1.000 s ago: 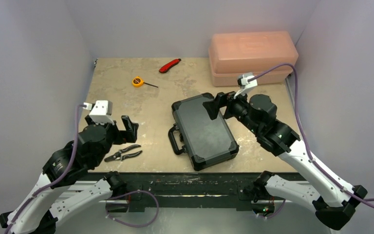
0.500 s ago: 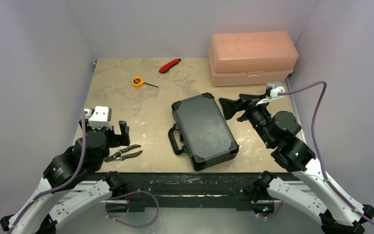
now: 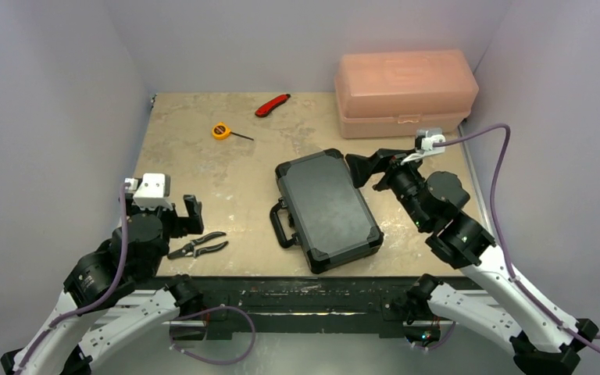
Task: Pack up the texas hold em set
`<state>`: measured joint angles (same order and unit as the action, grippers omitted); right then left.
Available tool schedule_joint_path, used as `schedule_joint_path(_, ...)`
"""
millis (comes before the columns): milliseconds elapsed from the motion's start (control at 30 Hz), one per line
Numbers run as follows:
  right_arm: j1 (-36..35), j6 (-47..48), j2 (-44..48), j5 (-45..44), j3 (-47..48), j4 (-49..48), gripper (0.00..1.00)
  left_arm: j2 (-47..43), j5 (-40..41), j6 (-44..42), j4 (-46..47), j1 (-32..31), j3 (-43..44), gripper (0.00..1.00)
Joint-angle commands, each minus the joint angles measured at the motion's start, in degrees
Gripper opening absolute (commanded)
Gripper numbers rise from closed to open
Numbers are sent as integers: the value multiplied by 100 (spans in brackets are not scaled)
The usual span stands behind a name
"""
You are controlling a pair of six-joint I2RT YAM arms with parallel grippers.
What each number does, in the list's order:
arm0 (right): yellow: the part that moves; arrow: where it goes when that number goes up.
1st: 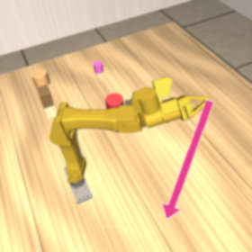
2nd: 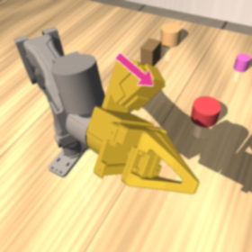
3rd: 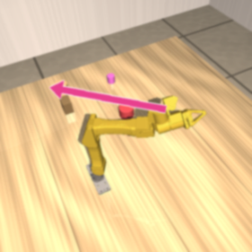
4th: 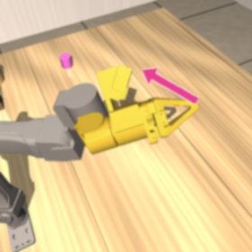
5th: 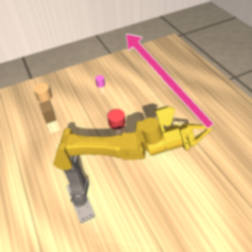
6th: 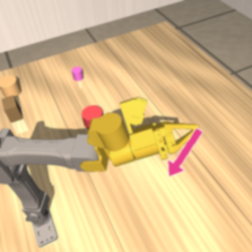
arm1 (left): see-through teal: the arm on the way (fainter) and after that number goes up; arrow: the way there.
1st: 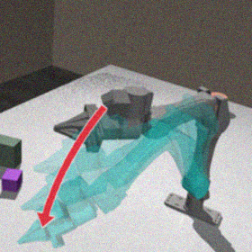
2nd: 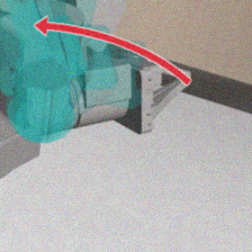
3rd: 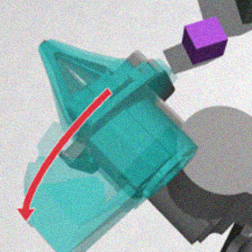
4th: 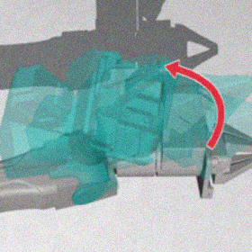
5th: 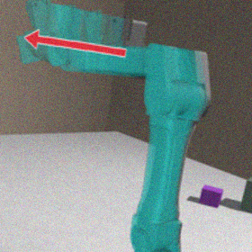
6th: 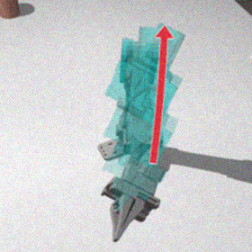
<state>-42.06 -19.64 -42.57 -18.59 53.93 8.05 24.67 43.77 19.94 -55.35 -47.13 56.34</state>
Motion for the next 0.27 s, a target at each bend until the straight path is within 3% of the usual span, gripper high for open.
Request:
schedule_joint_path(0, -21, 16, -36, -144, 28, -215, 99, 12, 48, -26, 153, 112, -35, 100)
schedule_joint_path(233, -14, 51, -145, -253, -58, -319, 99, 37, -42, -34, 179, 249, -43, 100)
